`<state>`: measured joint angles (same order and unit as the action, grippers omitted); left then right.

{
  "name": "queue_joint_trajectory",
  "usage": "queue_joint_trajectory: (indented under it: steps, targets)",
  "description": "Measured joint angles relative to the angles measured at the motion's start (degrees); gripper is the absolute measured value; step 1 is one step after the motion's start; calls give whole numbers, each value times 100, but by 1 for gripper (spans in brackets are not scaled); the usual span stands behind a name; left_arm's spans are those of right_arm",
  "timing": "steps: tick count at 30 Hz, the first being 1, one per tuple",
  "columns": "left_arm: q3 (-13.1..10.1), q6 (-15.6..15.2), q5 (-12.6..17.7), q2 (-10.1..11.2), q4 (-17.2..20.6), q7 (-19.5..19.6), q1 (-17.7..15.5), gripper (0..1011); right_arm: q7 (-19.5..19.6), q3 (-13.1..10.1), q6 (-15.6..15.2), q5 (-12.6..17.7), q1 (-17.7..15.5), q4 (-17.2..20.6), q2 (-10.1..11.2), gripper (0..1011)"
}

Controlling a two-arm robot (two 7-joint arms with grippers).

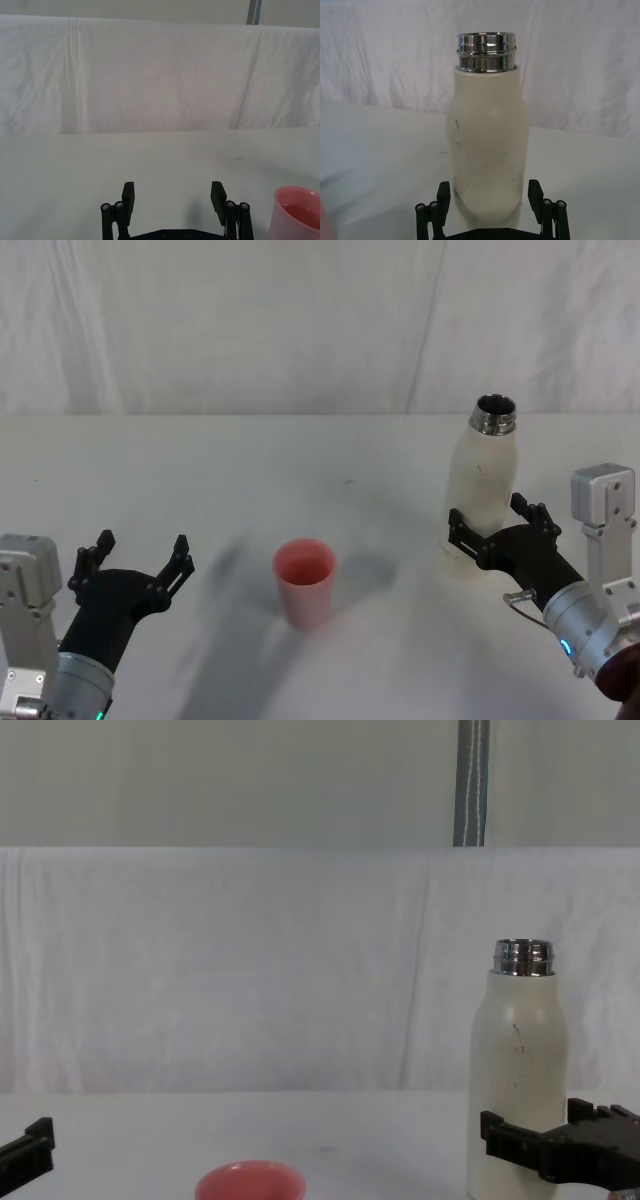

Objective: Grasp the thermos with one hand and pour water into the cup lid.

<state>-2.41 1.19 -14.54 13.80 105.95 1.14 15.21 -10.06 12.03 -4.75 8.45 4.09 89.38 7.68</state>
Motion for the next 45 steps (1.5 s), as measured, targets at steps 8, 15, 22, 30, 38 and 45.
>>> queue_joint_trajectory:
  steps: [8,15,22,30,38,45]
  targets:
    - [0,0,0,0,0,0,0,1001,-2,-16,5,48,85,-118,-17,1003]
    - [0,0,0,0,0,0,0,1001,-3,-22,3,83,149,-205,-30,1003]
    - [0,0,0,0,0,0,0,1001,-4,-14,10,101,215,-287,-46,1003]
    - [0,0,0,0,0,0,0,1001,-6,19,39,127,341,-448,-88,1003]
    - [0,0,0,0,0,0,0,1001,-8,44,67,138,446,-578,-126,1003]
    - [0,0,0,0,0,0,0,1001,-7,50,76,138,486,-639,-146,1003]
